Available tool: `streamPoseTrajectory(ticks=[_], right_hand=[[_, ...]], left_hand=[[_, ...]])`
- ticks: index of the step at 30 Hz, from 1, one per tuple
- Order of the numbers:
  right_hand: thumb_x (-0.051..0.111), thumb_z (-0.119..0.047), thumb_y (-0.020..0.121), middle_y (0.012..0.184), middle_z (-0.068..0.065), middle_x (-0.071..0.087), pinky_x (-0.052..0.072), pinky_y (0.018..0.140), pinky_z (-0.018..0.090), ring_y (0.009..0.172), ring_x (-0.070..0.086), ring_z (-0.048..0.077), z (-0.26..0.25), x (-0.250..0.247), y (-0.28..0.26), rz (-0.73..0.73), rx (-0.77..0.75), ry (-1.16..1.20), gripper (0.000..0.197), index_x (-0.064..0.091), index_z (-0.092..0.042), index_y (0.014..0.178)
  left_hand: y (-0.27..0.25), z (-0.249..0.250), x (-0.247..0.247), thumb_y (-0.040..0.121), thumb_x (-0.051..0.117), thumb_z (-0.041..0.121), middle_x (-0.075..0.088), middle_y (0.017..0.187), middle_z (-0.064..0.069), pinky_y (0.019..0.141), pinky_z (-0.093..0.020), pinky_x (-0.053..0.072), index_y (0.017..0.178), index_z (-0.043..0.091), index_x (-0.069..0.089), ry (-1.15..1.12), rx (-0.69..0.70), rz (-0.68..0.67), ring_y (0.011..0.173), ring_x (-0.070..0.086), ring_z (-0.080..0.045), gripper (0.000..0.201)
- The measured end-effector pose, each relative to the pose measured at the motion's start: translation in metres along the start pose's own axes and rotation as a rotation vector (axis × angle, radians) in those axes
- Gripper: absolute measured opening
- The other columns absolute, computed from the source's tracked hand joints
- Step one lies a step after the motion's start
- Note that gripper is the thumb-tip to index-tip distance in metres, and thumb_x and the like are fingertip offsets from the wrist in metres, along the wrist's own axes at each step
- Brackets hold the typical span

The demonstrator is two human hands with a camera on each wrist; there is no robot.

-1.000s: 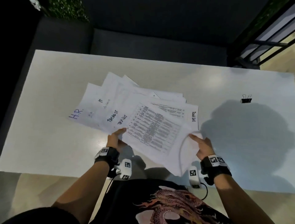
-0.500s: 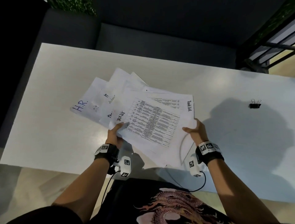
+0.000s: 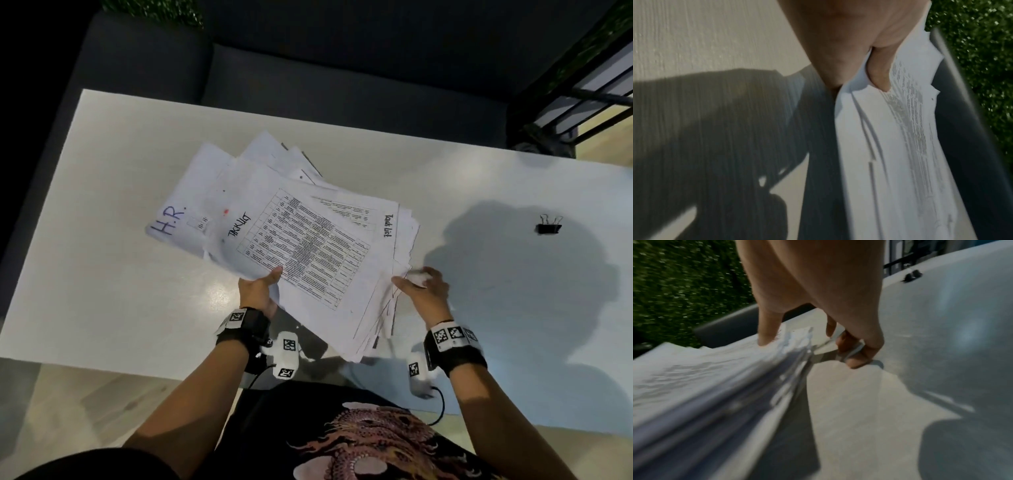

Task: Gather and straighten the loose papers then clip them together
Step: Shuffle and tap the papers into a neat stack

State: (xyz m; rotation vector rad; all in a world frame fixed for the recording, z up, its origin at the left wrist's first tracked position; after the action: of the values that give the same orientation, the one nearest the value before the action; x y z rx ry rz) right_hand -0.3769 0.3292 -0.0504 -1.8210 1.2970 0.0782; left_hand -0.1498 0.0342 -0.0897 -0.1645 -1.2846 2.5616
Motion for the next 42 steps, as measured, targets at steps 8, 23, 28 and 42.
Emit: streamPoseTrajectory(ticks=[8,23,28,42], right_hand=[[0.088,-0.05,0.049,0.104,0.011,0.072,0.055,0.084,0.038,0.099,0.067,0.025,-0.007,0.02,0.008,-0.363,0.128,0.518,0.085,0.061,-0.002,0.114],[0.085,-0.012,0.064,0.062,0.004,0.065,0.04,0.045,0.018,0.049,0.055,0.012,0.039,-0.058,0.037,-0.154,0.171,0.077,0.041,0.063,0.0,0.096],[0.083,-0.013,0.067,0.07,0.002,0.069,0.048,0.056,0.024,0.062,0.059,0.017,0.035,-0.047,0.039,-0.134,0.143,0.049,0.036,0.064,-0.007,0.096],[0.09,-0.054,0.029,0.099,0.012,0.064,0.052,0.075,0.034,0.09,0.061,0.029,0.016,-0.022,0.032,-0.231,0.04,-0.068,0.105,0.059,0.0,0.112]], left_hand=[[0.007,-0.036,0.009,0.082,0.071,0.005,0.071,0.072,0.001,0.059,-0.017,0.051,0.078,0.003,0.074,0.071,-0.144,-0.082,0.079,0.065,-0.01,0.006],[0.034,0.058,-0.046,0.094,0.051,0.032,0.068,0.112,-0.008,0.087,-0.031,0.048,0.126,0.01,0.06,0.181,-0.175,-0.281,0.093,0.067,-0.022,0.039],[0.037,0.076,-0.007,0.073,0.081,0.038,0.068,0.085,-0.007,0.062,-0.026,0.046,0.095,0.004,0.068,0.779,0.085,-0.263,0.072,0.06,-0.018,0.042],[0.029,0.072,0.005,0.065,0.087,0.027,0.068,0.108,-0.008,0.076,-0.027,0.052,0.104,0.006,0.065,0.831,0.208,-0.18,0.094,0.063,-0.023,0.049]])
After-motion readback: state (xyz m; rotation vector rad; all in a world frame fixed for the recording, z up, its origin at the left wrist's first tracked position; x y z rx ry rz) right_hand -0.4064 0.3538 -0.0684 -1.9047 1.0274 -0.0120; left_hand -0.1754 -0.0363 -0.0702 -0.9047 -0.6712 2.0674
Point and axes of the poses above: each hand's wrist, its own y-axis towards the middle knuckle, its own x-axis out of the palm, z = x × y, the point moved 9 cm from there along y, towards the middle knuckle
